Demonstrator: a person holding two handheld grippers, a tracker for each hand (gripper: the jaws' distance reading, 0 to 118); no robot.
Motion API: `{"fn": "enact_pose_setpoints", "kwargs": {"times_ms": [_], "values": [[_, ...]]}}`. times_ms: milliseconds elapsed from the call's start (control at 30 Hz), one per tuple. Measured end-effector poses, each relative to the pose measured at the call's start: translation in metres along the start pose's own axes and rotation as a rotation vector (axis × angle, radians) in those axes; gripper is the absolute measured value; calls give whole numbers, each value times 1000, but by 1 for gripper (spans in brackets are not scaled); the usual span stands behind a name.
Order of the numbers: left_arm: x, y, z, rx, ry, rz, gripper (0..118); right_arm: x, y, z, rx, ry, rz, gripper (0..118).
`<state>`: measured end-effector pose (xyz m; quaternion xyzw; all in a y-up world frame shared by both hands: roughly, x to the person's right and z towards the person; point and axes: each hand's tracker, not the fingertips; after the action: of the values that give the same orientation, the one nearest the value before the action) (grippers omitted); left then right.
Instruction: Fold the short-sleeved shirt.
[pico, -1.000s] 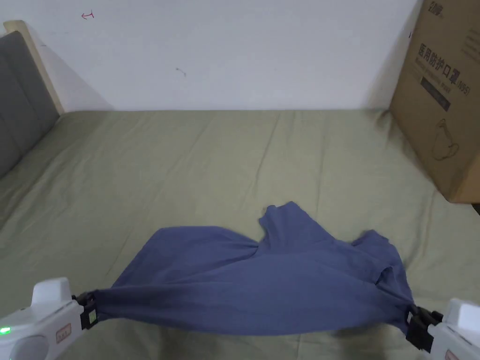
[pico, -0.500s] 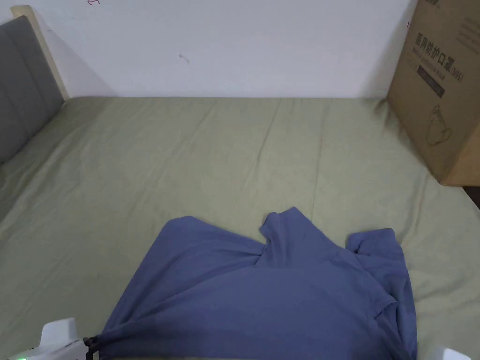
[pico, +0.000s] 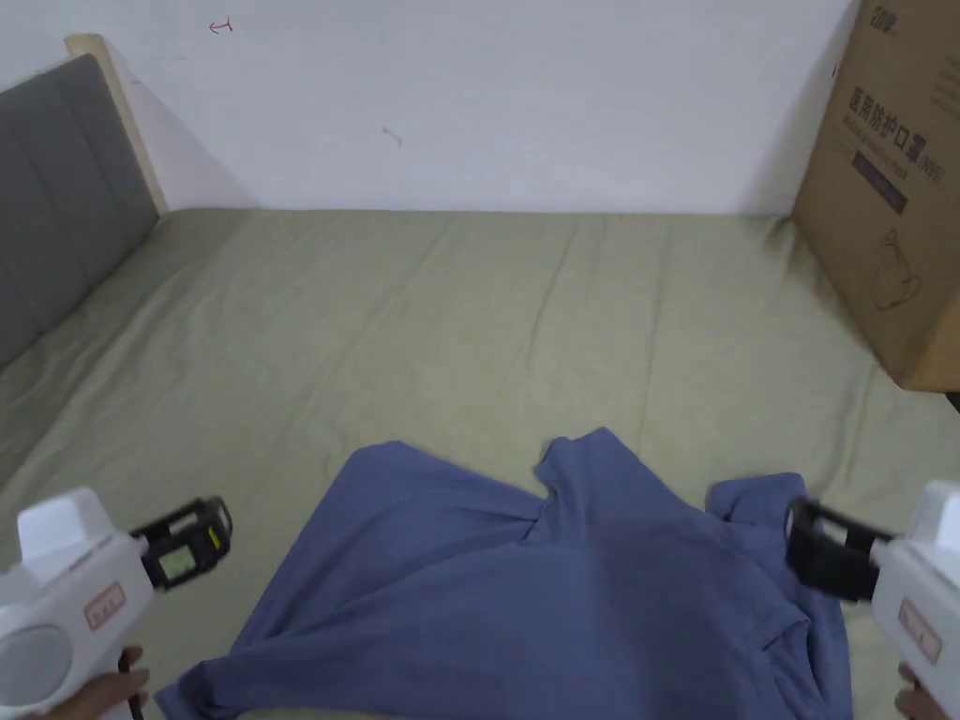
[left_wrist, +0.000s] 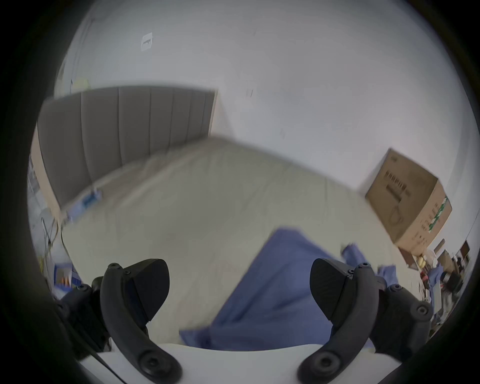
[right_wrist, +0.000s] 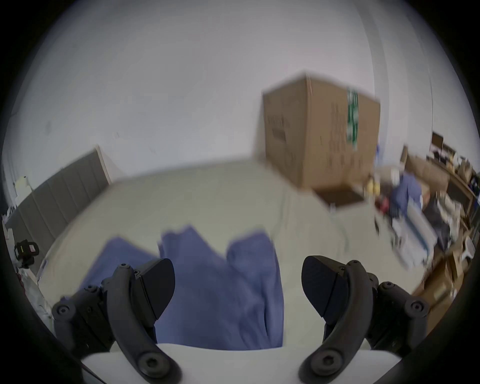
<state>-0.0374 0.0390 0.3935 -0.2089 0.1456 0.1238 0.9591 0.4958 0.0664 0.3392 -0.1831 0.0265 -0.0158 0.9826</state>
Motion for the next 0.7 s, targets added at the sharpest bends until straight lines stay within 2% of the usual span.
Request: {"fn": "enact_pose_setpoints", "kwargs": {"times_ms": [100, 200, 267, 300, 367, 400, 433, 467, 500, 600, 700], "values": [[19, 28, 17, 128, 8, -72, 113, -15, 36, 14, 164, 9, -10, 101], [33, 40, 30, 241, 7, -101, 112, -29, 55, 23, 255, 45, -24, 101], [41, 41, 36, 281, 11, -112, 106, -36, 57, 27, 280, 46, -24, 99], [44, 40, 38, 296, -1, -125, 99, -40, 57, 28, 291, 46, -21, 96], [48, 35, 41, 303, -7, -128, 56, -47, 54, 29, 300, 34, 0, 80], [50, 33, 43, 305, -11, -137, 25, -50, 53, 31, 307, 25, 20, 66], [48, 30, 40, 308, -18, -141, 2, -52, 52, 32, 311, 31, 40, 34], [48, 28, 40, 301, -27, -146, 0, -55, 49, 31, 313, 40, 67, 3], [45, 27, 38, 281, -35, -146, 0, -57, 49, 30, 314, 24, 81, 0], [41, 22, 34, 252, -59, -150, 0, -53, 49, 29, 311, 63, 75, 0], [39, 18, 33, 228, -54, -171, 0, -54, 48, 29, 310, 57, 81, 0]]}}
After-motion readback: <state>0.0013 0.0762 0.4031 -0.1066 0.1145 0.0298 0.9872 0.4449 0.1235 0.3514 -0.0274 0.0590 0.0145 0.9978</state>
